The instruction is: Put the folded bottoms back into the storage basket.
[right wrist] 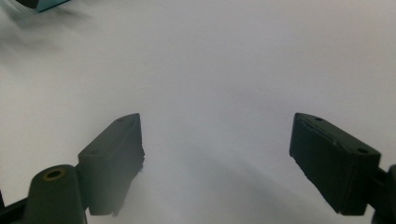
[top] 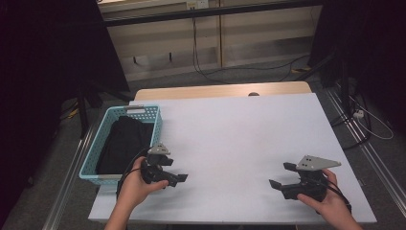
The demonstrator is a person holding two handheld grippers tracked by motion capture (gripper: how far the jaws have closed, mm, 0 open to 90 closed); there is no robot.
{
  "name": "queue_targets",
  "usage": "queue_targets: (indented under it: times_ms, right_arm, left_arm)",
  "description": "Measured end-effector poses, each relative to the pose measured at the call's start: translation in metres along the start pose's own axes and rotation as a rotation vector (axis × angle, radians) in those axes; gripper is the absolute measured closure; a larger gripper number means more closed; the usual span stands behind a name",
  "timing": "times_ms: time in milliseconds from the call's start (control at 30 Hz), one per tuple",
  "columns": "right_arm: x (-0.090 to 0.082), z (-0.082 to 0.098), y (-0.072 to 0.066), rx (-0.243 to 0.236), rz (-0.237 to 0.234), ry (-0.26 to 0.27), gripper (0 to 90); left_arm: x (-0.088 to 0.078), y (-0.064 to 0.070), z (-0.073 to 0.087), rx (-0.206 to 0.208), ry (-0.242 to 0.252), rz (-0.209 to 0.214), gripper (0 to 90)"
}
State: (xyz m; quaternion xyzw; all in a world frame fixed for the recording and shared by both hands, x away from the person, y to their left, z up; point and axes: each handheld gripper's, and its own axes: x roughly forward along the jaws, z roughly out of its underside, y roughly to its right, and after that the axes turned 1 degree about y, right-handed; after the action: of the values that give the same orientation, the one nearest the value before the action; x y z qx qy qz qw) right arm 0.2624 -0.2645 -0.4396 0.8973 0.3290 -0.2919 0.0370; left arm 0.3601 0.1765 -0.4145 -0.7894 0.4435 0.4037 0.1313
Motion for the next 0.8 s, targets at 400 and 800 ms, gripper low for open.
queue_targets:
  times_ms: [400, 800]
  right_arm:
    - [-0.0018, 0.0012, -0.0005, -0.005, 0.002, -0.002, 16.3]
    - [-0.0037, 0.0035, -0.0001, -0.021, 0.005, -0.009, 15.5]
  left_arm:
    - [-0.0007, 0.0002, 0.0017, -0.015, 0.019, 0.03, 13.0]
    - [0.0039, 0.0008, 0.0058, -0.008, 0.017, 0.038, 12.3]
